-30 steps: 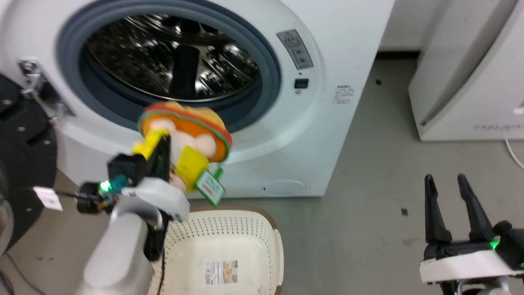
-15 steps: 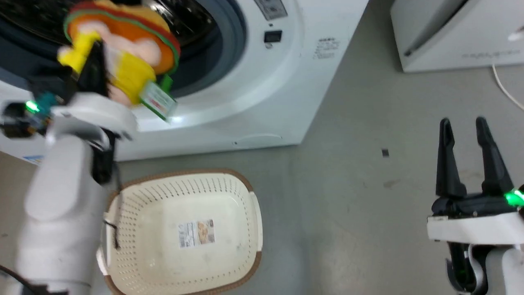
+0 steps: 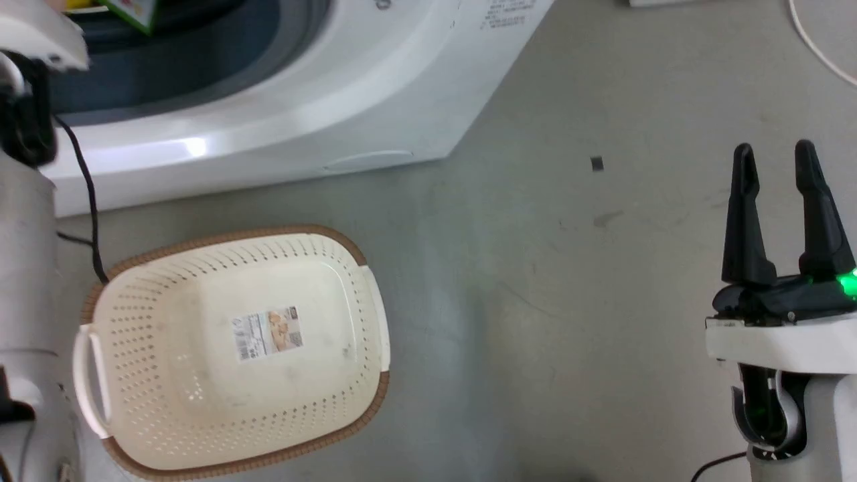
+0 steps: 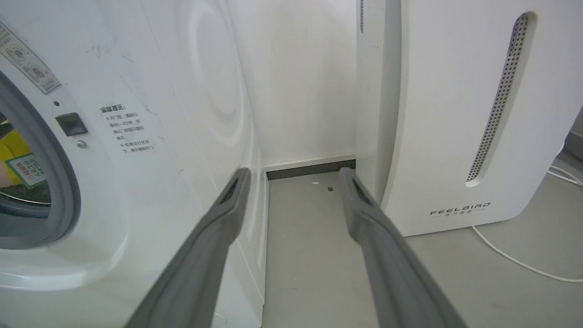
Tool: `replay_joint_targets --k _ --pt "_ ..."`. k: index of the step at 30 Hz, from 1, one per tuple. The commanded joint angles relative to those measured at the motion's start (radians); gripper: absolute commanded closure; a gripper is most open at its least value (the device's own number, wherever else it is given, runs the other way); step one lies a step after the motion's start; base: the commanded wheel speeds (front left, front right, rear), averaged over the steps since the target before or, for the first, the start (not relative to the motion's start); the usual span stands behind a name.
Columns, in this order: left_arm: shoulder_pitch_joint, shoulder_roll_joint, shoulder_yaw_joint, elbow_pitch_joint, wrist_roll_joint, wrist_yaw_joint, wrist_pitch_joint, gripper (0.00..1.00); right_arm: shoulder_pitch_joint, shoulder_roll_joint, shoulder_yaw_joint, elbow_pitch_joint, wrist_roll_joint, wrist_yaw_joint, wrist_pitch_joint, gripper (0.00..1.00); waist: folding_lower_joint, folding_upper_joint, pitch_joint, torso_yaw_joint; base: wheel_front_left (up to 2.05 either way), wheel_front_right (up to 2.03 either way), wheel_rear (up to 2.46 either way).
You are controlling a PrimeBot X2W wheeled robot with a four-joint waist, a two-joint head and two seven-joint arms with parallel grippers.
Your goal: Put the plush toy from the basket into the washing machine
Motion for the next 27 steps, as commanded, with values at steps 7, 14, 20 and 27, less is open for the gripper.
replay_joint_targets --k 7,14,20,27 --pt "-0.136 0.038 0.023 0.046 0.019 -0.003 -0.006 1.0 -0.052 0.0 0.007 -0.015 0.025 -0.001 -0.004 0.0 -0.0002 0.0 0.11 -0.045 0.0 0.0 0.0" --pt "-0.244 0.047 0.024 0.101 0.036 0.002 -0.006 1.0 -0.061 0.0 0.016 -0.014 0.031 -0.001 -0.004 0.0 -0.0002 0.0 0.149 -0.05 0.0 0.0 0.0" --pt "-0.27 0.053 0.012 0.131 0.063 0.01 -0.006 0.0 -0.067 0.0 0.027 -0.011 0.037 -0.001 -0.004 0.0 -0.0002 0.0 0.153 -0.055 0.0 0.0 0.0" --pt "-0.233 0.047 0.024 0.115 0.067 0.008 -0.006 0.0 -0.066 0.0 0.028 -0.003 0.03 -0.001 -0.004 0.0 -0.0002 0.0 0.14 -0.05 0.0 0.0 0.0"
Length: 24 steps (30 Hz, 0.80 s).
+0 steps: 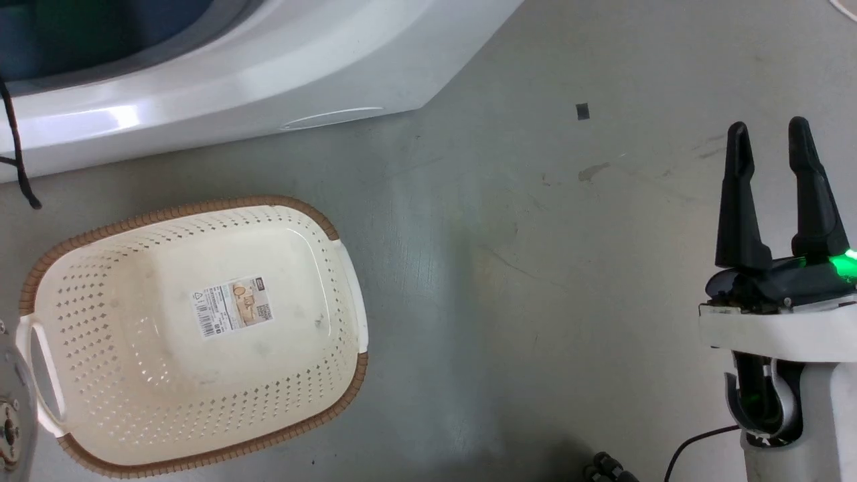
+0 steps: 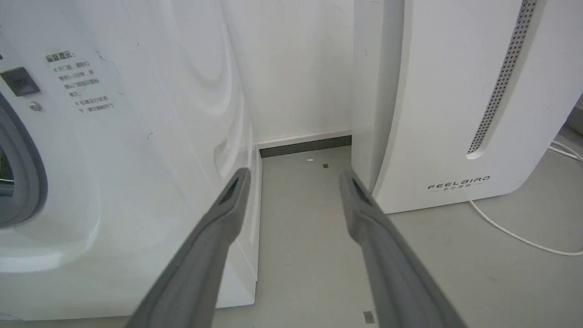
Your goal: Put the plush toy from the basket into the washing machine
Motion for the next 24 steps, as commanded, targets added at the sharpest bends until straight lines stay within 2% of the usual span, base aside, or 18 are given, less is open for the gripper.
replay_joint_targets --k 1,7,14,24 --pt "0.023 -0.002 0.01 -0.001 0.003 -0.001 -0.005 0.0 -0.02 0.0 0.001 0.006 -0.006 -0.001 -0.004 0.0 -0.0001 0.0 -0.009 0.002 0.0 0.0 0.0" --pt "0.096 -0.022 0.034 -0.006 -0.003 0.008 -0.005 0.0 -0.005 0.0 0.005 0.019 -0.015 -0.001 -0.004 0.0 -0.0001 0.0 -0.066 0.008 0.0 0.0 0.0" --pt "0.238 -0.07 0.047 -0.027 0.003 0.008 -0.005 0.0 0.031 0.0 0.008 0.037 -0.047 -0.001 -0.004 0.0 -0.0001 0.0 -0.171 0.033 0.0 0.0 0.0" --pt "0.46 -0.158 0.058 -0.153 0.033 0.021 -0.005 0.0 0.091 0.0 0.003 0.054 -0.097 -0.001 -0.004 0.0 -0.0001 0.0 -0.304 0.102 0.0 0.0 0.0"
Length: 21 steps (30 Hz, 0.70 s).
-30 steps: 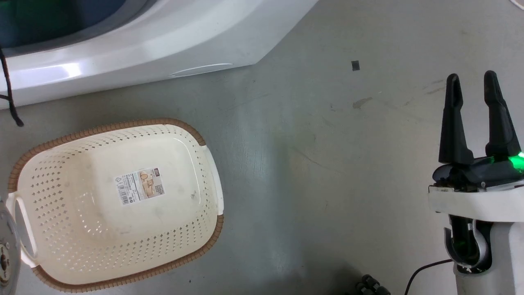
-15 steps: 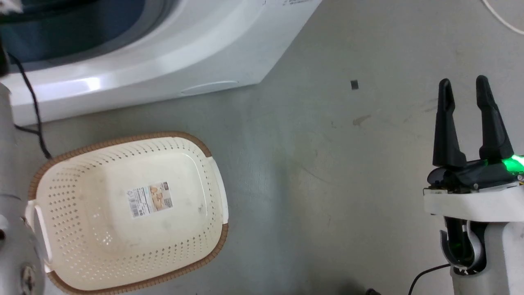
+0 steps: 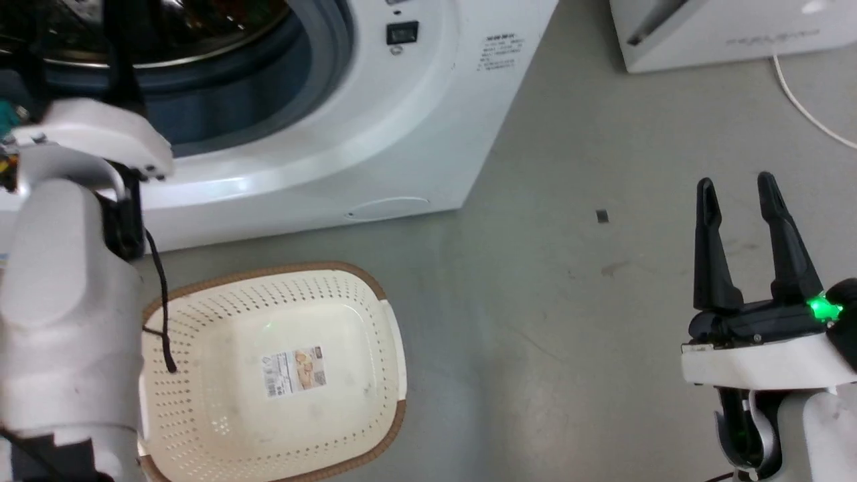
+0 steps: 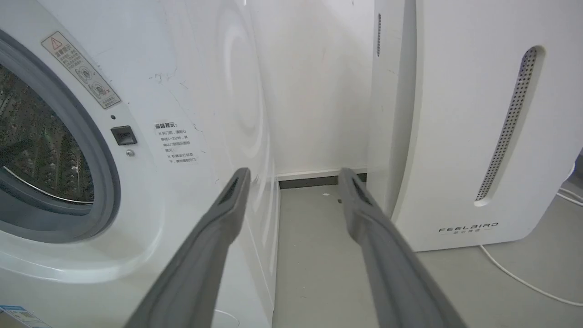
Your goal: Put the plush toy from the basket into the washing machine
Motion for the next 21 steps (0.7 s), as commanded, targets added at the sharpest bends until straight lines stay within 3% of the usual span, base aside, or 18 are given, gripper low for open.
replay_joint_targets --k 1,12,21 --pt "0.053 -0.012 0.004 -0.031 0.01 0.001 -0.005 0.0 0.019 0.0 -0.001 0.004 -0.013 -0.001 -0.004 0.0 0.0001 -0.0001 -0.053 0.038 0.0 0.0 0.0" --pt "0.321 -0.11 -0.018 -0.219 0.059 0.003 -0.006 0.0 0.094 0.0 -0.013 0.025 -0.052 -0.001 -0.004 0.0 0.0001 -0.0001 -0.186 0.111 0.0 0.0 0.0" --pt "0.544 -0.157 -0.015 -0.374 0.072 0.001 -0.006 0.0 0.151 0.0 -0.017 0.042 -0.07 -0.001 -0.004 0.0 0.0001 -0.0001 -0.287 0.145 0.0 0.0 0.0"
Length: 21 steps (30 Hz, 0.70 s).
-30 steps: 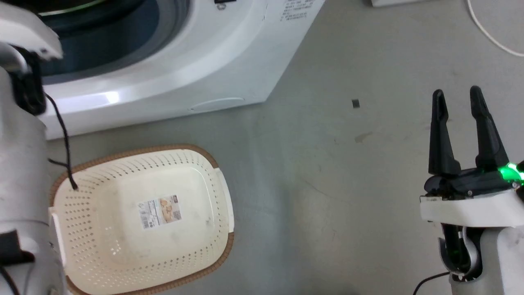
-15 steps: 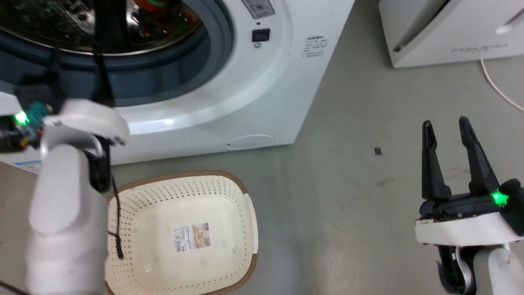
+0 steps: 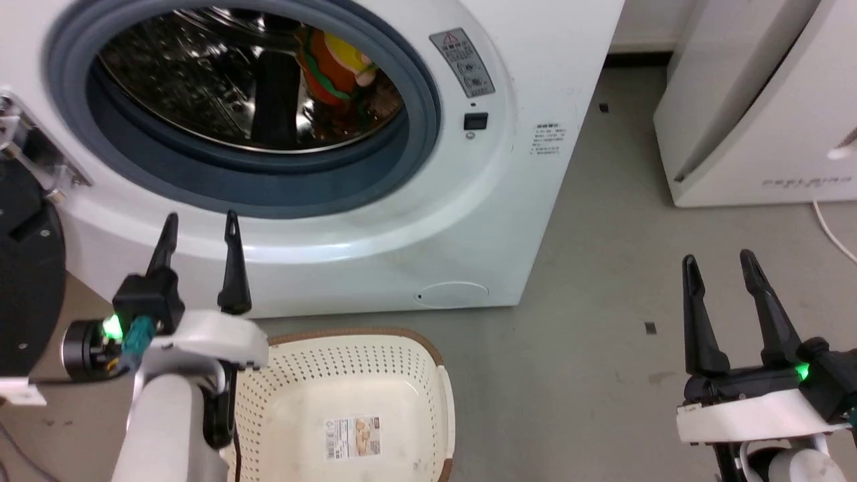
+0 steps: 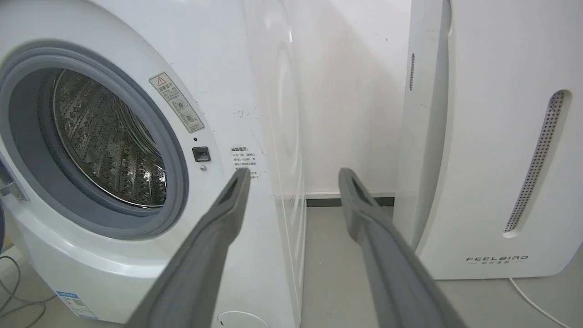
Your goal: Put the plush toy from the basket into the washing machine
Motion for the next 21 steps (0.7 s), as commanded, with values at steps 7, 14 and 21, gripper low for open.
replay_joint_targets --k 7,14,21 --pt "0.188 -0.032 0.006 -0.124 -0.002 -0.011 -0.005 0.0 0.06 0.0 -0.016 0.009 -0.018 -0.001 -0.004 0.0 0.0002 0.0 -0.09 0.024 0.0 0.0 0.0" --pt "0.334 -0.05 -0.02 -0.183 0.003 -0.029 -0.005 0.0 0.131 0.0 -0.042 0.015 -0.032 -0.001 -0.004 0.0 0.0002 0.0 -0.165 0.055 0.0 0.0 0.0" --pt "0.405 -0.057 -0.049 -0.192 0.01 -0.031 -0.005 0.0 0.169 0.0 -0.047 0.022 -0.039 -0.001 -0.004 0.0 0.0002 0.0 -0.201 0.086 0.0 0.0 0.0"
